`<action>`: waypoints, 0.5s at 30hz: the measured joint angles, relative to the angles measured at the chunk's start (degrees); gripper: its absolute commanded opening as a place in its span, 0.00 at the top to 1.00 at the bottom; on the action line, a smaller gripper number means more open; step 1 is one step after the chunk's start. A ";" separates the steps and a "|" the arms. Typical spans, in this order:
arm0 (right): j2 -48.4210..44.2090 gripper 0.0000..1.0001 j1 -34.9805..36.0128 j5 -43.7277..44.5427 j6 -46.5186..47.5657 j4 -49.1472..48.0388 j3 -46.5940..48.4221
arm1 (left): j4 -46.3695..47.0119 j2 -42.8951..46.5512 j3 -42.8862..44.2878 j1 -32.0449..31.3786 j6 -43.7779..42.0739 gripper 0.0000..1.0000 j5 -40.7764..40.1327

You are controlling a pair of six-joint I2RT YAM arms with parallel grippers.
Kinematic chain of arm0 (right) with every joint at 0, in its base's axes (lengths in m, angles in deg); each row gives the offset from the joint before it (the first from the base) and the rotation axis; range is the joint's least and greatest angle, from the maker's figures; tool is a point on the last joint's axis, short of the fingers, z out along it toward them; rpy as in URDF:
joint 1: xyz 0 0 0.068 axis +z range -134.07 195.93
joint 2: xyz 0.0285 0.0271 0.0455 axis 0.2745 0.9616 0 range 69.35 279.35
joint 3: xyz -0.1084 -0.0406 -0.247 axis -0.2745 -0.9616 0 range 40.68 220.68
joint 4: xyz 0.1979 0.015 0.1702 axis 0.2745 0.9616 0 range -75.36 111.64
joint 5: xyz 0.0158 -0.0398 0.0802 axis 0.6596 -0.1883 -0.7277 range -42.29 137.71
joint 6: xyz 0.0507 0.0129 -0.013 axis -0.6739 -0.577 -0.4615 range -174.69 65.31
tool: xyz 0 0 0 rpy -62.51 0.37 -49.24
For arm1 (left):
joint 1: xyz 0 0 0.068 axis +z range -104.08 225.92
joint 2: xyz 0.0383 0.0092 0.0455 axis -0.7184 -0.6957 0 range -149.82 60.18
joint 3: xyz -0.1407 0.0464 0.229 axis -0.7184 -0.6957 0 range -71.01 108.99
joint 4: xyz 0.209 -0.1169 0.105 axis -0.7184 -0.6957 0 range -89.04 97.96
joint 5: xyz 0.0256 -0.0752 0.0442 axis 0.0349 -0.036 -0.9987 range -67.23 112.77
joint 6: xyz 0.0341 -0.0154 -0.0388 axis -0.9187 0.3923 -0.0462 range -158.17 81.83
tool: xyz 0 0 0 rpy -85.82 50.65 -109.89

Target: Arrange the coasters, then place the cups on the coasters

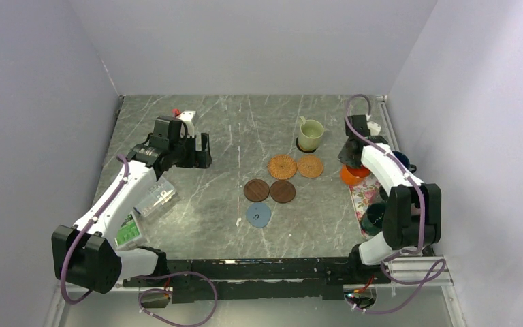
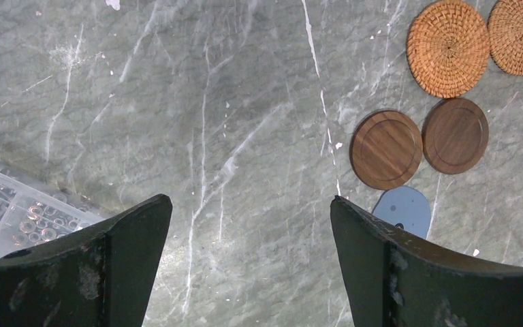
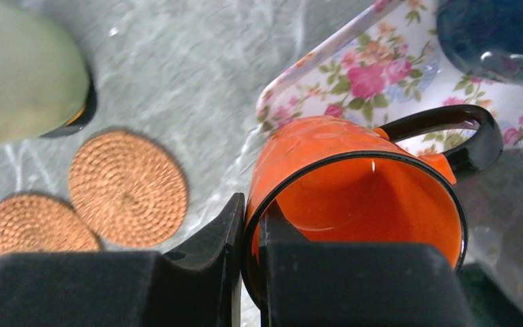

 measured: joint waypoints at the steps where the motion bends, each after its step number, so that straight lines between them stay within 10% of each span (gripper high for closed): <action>1: -0.15 1.00 1.79 1.09 -1.03 1.49 1.09 | 0.00 0.00 0.00 0.00 0.00 0.07 0.00; 15: -0.26 1.00 14.32 5.55 -9.01 6.21 7.58 | 0.00 0.04 0.00 0.00 0.02 0.07 0.02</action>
